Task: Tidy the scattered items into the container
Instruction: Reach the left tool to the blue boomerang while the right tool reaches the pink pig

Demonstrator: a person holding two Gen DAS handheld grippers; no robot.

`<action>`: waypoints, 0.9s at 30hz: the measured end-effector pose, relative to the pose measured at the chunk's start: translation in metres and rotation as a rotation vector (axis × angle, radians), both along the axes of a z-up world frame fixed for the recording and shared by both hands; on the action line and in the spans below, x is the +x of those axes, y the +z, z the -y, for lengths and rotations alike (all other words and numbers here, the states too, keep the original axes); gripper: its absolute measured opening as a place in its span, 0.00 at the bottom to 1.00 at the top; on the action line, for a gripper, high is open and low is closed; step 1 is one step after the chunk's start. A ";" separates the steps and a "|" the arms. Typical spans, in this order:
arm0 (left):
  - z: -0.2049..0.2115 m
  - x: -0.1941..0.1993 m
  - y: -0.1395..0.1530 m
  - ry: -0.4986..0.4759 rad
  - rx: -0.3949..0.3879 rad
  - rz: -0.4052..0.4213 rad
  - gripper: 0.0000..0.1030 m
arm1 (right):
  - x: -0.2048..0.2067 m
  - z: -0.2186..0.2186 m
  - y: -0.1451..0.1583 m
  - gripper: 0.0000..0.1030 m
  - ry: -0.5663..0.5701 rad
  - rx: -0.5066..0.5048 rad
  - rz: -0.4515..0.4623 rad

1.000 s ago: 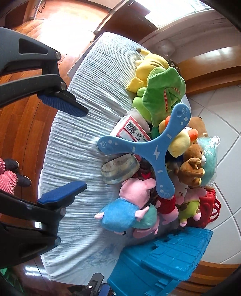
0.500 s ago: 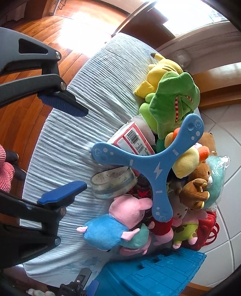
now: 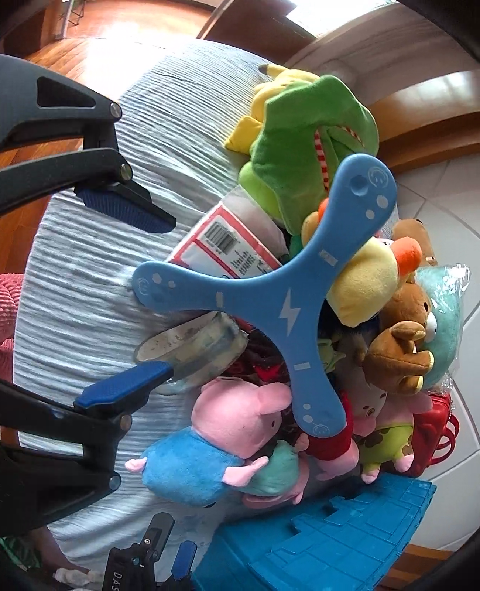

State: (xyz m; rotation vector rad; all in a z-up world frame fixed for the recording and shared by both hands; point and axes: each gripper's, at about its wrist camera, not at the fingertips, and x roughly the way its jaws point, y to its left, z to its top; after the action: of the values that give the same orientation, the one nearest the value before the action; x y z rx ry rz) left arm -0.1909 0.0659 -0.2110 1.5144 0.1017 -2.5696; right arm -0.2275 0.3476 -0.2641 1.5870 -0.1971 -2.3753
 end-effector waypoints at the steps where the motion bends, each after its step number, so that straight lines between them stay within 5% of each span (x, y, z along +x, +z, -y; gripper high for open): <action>1: 0.006 -0.006 0.001 -0.010 -0.001 -0.002 0.70 | -0.002 0.001 0.000 0.85 -0.020 -0.002 0.002; 11: 0.036 -0.045 -0.009 -0.129 -0.006 0.019 0.70 | -0.024 0.034 0.005 0.85 -0.128 0.022 0.001; 14: 0.041 -0.048 -0.016 -0.124 0.011 0.031 0.69 | -0.032 0.049 0.001 0.87 -0.084 0.066 0.000; 16: 0.045 -0.050 -0.021 -0.103 0.029 0.040 0.69 | -0.042 0.059 -0.005 1.00 -0.040 0.100 -0.001; 27: 0.035 -0.076 -0.042 -0.072 0.070 0.037 0.69 | -0.081 0.081 -0.038 1.00 0.083 0.191 0.026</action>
State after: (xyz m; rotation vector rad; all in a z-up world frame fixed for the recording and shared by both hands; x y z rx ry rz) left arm -0.2670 0.0310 -0.2528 1.6180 0.1372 -2.6177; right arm -0.3087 0.2665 -0.3019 1.6740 0.0918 -2.3709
